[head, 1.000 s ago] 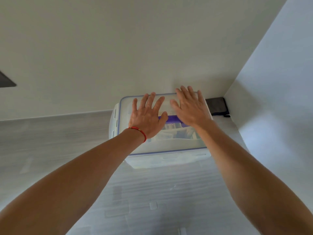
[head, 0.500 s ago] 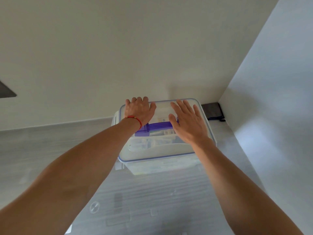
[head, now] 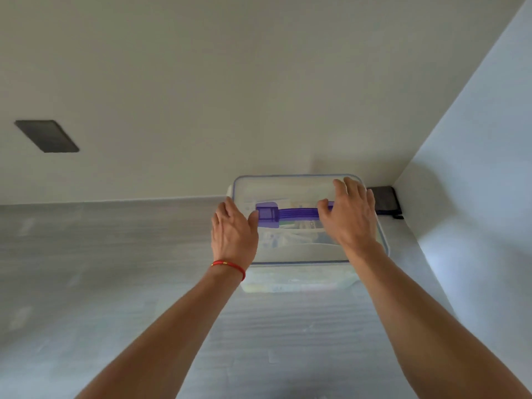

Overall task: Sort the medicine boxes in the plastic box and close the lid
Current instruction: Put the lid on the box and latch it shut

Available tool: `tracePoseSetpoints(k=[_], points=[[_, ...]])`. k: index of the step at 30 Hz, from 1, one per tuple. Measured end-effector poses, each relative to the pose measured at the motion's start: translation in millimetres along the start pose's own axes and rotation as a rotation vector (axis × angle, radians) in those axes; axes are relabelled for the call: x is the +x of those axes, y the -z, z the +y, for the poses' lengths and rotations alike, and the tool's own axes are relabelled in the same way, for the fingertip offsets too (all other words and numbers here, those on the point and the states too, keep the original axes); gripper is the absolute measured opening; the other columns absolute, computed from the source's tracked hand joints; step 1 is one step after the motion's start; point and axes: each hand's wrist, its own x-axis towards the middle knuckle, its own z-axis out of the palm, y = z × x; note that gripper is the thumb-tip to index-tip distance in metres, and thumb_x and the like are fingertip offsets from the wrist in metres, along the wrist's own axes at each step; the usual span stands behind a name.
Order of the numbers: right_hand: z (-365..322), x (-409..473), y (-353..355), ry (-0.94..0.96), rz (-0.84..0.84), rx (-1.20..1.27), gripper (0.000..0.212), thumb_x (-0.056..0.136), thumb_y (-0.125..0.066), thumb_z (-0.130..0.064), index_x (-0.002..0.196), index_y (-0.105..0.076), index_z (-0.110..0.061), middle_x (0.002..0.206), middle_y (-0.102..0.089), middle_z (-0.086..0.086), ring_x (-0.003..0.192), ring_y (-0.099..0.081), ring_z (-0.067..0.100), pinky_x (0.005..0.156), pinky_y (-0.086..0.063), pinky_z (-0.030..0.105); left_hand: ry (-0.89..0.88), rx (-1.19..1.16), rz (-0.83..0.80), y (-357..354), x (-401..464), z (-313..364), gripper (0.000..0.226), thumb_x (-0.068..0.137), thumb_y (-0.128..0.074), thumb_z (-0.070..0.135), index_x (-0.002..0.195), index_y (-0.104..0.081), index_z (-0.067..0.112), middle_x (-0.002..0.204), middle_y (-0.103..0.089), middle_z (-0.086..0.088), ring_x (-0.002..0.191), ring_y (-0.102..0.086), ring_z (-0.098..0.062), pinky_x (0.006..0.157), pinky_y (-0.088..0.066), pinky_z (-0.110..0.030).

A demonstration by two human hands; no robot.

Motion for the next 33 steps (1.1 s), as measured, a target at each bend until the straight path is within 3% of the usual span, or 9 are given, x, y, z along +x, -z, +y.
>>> tracePoseSetpoints(k=[10,13,16,20,24,26,28,30,33], points=[[-1.9,-0.8,-0.2,0.037,-0.026,-0.001,0.052,0.090,-0.053,-0.035,0.132,-0.056,-0.004,0.131,-0.062,0.016,0.124,-0.054,0.038,0.108,-0.041,0.056,0.416,-0.507,0.120,14.8,0.8,-8.8,0.051,0.091,-0.064,0.035,0.136,-0.057,0.011,0.123,-0.071,-0.006,0.123,-0.059,-0.028,0.107,-0.045,-0.038],[-2.2,-0.8,0.4,0.042,-0.019,0.002,0.052,0.091,-0.054,-0.036,0.132,-0.057,-0.004,0.131,-0.062,0.016,0.124,-0.055,0.038,0.108,-0.040,0.056,0.444,-0.527,0.146,13.6,2.6,-7.3,0.034,0.088,-0.064,0.031,0.117,-0.069,0.012,0.103,-0.076,-0.002,0.108,-0.062,-0.028,0.095,-0.047,-0.031],[-2.8,-2.0,1.3,0.038,-0.015,0.001,0.052,0.091,-0.055,-0.036,0.132,-0.057,-0.004,0.131,-0.062,0.016,0.124,-0.055,0.038,0.109,-0.040,0.056,0.413,-0.474,0.155,11.8,3.7,-7.5,0.028,0.084,-0.059,0.024,0.068,-0.051,0.003,0.056,-0.042,-0.004,0.067,-0.039,-0.029,0.062,-0.037,-0.031],[-4.5,-2.7,4.5,0.027,-0.040,-0.016,0.051,0.091,-0.052,-0.037,0.131,-0.056,-0.005,0.131,-0.061,0.015,0.125,-0.053,0.037,0.110,-0.038,0.055,0.367,-0.365,0.139,15.6,7.2,-8.4,0.030,0.084,-0.059,0.022,0.061,-0.047,0.007,0.050,-0.029,0.002,0.056,-0.030,-0.021,0.055,-0.032,-0.033],[-5.3,-2.5,5.0,0.023,-0.059,-0.026,0.051,0.091,-0.051,-0.038,0.130,-0.055,-0.006,0.131,-0.060,0.013,0.126,-0.052,0.036,0.110,-0.037,0.055,0.334,-0.347,0.133,16.5,6.4,-4.2,0.030,0.088,-0.055,0.018,0.060,-0.049,0.012,0.049,-0.036,0.001,0.064,-0.038,-0.026,0.062,-0.036,-0.031],[-4.8,-2.5,4.6,0.022,-0.065,-0.012,0.051,0.092,-0.051,-0.038,0.131,-0.055,-0.006,0.133,-0.059,0.013,0.128,-0.051,0.035,0.111,-0.036,0.055,0.321,-0.343,0.125,19.7,5.4,0.4,0.015,0.091,-0.054,0.016,0.080,-0.064,0.014,0.063,-0.059,-0.004,0.078,-0.054,-0.035,0.071,-0.046,-0.035],[-4.3,-3.1,5.4,0.006,-0.054,0.021,0.051,0.092,-0.052,-0.038,0.131,-0.056,-0.007,0.137,-0.057,0.013,0.130,-0.049,0.035,0.112,-0.035,0.056,0.289,-0.243,0.091,20.1,4.3,7.6,0.039,0.092,-0.052,0.011,0.130,-0.055,0.016,0.094,-0.070,-0.014,0.103,-0.062,-0.041,0.085,-0.048,-0.040],[-3.7,-4.7,7.9,-0.061,-0.032,0.062,0.051,0.092,-0.053,-0.038,0.132,-0.055,-0.007,0.141,-0.054,0.015,0.132,-0.047,0.037,0.110,-0.037,0.057,0.183,-0.002,0.048,11.2,1.8,23.7,0.062,0.089,-0.047,0.008,0.148,-0.033,0.019,0.121,-0.060,-0.021,0.121,-0.052,-0.046,0.095,-0.045,-0.048],[4.7,-10.2,10.4,-0.299,-0.057,0.195,0.058,0.095,-0.053,-0.040,0.140,-0.045,-0.004,0.139,-0.051,0.023,0.124,-0.048,0.043,0.101,-0.043,0.053,-0.170,0.295,-0.089,-18.6,-3.3,61.3,0.058,0.096,-0.039,0.039,0.152,-0.025,0.036,0.165,-0.014,-0.008,0.152,-0.008,-0.040,0.116,-0.011,-0.070]])
